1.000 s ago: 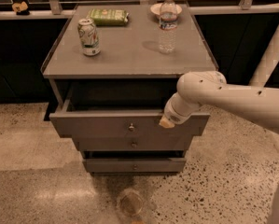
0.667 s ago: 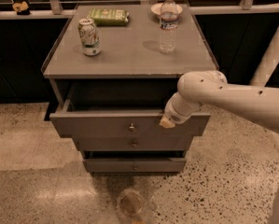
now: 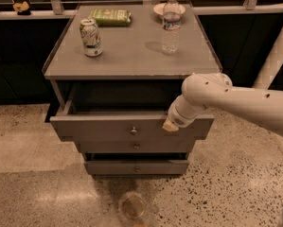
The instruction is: Open top drawer
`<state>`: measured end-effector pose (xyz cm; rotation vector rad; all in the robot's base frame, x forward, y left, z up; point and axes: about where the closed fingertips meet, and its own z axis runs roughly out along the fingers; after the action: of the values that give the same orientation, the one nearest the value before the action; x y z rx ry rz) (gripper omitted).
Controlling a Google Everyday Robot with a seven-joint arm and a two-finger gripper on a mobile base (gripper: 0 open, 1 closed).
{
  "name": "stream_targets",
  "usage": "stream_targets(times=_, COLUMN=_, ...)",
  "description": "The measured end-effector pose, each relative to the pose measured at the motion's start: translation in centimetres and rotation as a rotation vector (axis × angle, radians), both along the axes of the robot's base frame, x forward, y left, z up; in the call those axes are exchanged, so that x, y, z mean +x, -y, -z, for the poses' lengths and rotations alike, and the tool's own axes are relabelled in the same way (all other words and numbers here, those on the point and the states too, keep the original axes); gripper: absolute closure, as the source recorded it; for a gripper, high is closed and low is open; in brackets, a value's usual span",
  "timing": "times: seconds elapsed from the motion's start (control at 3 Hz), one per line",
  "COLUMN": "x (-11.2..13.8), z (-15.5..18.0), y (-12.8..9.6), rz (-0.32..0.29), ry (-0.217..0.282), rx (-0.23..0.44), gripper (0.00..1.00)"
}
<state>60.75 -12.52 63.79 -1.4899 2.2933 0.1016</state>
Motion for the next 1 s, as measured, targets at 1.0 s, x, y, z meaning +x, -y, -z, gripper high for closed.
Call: stream_targets(times=1.0, x=-1.02, z=-0.04, y=0.00, rz=-0.001, ry=-0.013, rx=0.005, gripper=1.00)
